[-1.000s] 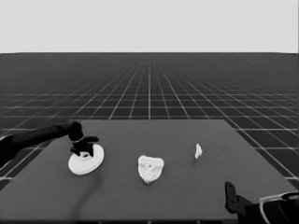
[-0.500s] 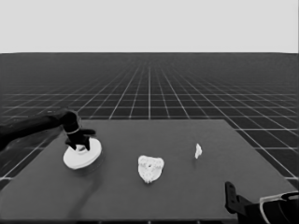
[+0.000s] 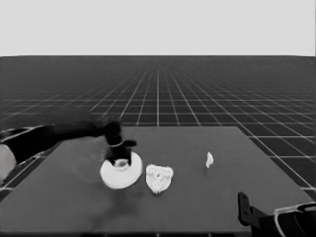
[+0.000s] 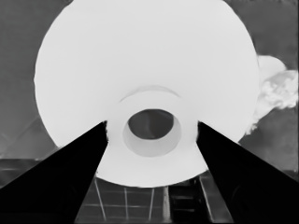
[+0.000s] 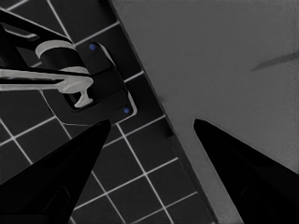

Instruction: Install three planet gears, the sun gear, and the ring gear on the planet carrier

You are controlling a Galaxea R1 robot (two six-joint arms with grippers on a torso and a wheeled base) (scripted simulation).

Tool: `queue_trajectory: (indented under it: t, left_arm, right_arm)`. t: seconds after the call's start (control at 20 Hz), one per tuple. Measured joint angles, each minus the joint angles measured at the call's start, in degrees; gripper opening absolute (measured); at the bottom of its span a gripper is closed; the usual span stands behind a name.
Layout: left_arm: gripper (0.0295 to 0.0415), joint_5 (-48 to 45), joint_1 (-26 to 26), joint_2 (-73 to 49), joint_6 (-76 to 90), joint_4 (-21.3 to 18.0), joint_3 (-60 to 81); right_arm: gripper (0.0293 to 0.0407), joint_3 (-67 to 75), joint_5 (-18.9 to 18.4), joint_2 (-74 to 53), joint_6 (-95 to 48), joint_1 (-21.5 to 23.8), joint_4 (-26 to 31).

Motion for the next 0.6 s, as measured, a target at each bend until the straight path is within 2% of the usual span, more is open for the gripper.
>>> queue_trajectory:
  t: [0.1,0.2,0.4,0.5,0.6]
  left_arm:
    - [0.0350,1.0,0.8,18.4,-5.9,0.5,-9.2]
    - [0.0350,1.0,1.0,24.9,-5.0,0.6,-16.3]
    - [0.0350,0.9,1.1,27.8,-4.0,0.6,-20.4]
    - [0.0350,0.0,4.7,28.5,-2.7,4.1,-22.6]
    - [0.0350,-0.5,6.0,28.8,-2.2,5.2,-23.5]
  right_arm:
    - [0.0385,0.0,0.0,0.0,0.0,0.0,0.0]
    - [0.0385,0.0,0.0,0.0,0.0,0.0,0.0]
    - [0.0385,0.0,0.0,0.0,0.0,0.0,0.0]
    - [0.0385,0.0,0.0,0.0,0.0,0.0,0.0]
    - [0.0385,0.0,0.0,0.0,0.0,0.0,0.0]
